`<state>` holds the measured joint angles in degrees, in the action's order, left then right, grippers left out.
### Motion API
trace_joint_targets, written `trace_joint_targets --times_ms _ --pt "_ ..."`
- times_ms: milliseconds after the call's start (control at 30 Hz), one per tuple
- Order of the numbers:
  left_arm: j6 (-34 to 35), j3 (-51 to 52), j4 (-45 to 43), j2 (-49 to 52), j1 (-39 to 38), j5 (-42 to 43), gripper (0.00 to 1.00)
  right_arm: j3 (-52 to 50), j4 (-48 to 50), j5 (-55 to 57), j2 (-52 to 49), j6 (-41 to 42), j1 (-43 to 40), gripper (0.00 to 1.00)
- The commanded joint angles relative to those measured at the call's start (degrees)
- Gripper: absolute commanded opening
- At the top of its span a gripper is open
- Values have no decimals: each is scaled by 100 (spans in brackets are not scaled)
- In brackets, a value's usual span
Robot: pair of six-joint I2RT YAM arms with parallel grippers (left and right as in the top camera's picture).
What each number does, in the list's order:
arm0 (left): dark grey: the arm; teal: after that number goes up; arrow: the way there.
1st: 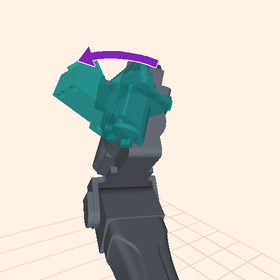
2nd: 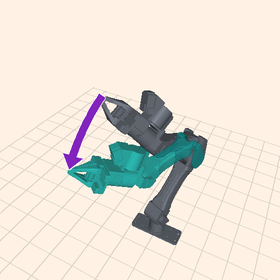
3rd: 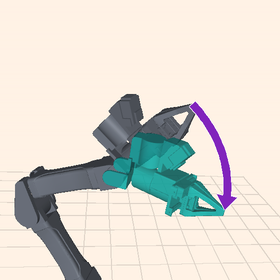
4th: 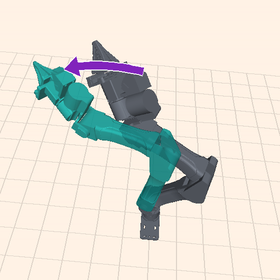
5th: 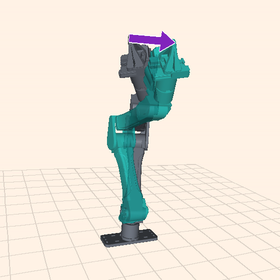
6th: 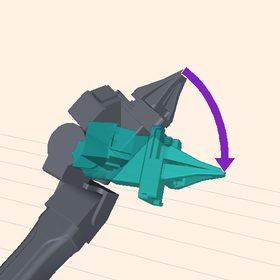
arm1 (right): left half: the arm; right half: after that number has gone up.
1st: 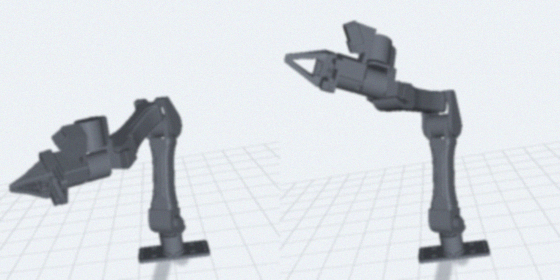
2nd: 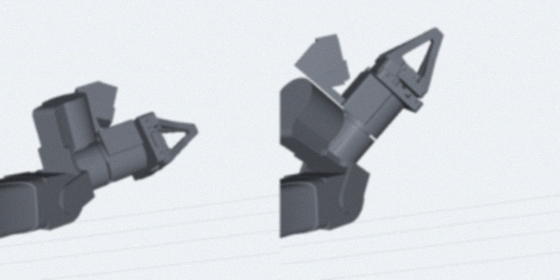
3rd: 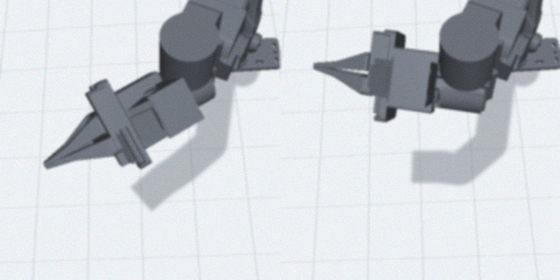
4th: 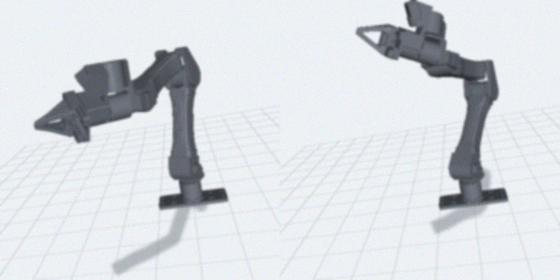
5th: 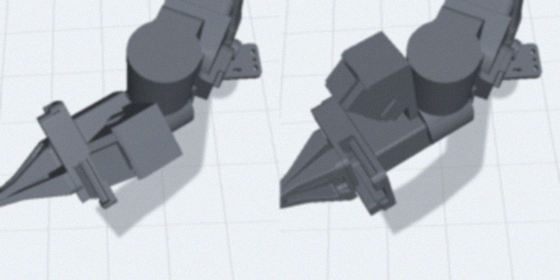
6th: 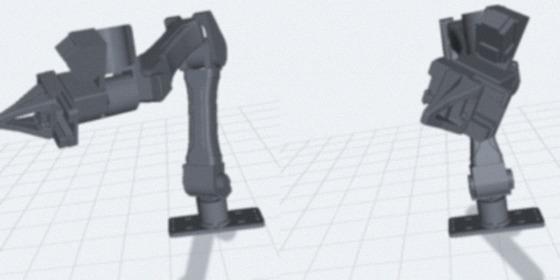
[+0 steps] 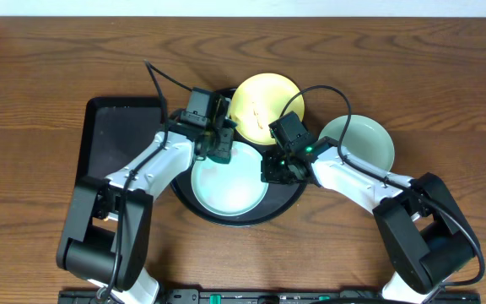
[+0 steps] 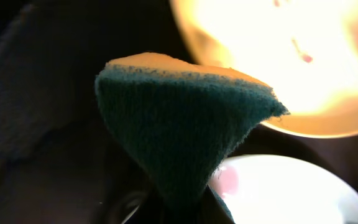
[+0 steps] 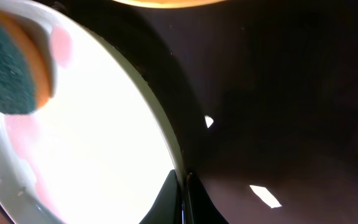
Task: Clean dirty plates on tray and stack at the side
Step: 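Scrub the second light-green plate with the sponge in left gripper, then lift the second plate with right gripper and carry it right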
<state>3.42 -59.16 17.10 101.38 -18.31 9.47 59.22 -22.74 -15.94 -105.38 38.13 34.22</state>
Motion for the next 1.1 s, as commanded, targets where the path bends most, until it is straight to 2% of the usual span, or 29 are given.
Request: trace_joint_targets --times_ms 0,267,500,600,733,833,1067 --pt "155 -304 85 -271 247 -634 7 90 22 -70 -66 -55 28 1" --pt "402 -352 1012 -1637 898 -640 7 382 -212 -101 -57 -533 26 1" --pt "417 -350 2048 -2691 2218 -802 7 1021 -903 345 -15 -1126 57 1" --pt "426 -350 2306 -2754 2861 -800 8 1449 -1355 881 -15 -1414 136 1" --pt "590 -348 2468 -2699 3327 -588 8 2020 -2015 1718 -13 -1733 317 1" --pt "927 -343 2498 -2669 3469 -404 8 2461 -2503 2503 -13 -1917 549 1" --pt "957 -332 2527 -2658 3462 -393 8 3329 -3303 4629 -13 -2017 1410 1"
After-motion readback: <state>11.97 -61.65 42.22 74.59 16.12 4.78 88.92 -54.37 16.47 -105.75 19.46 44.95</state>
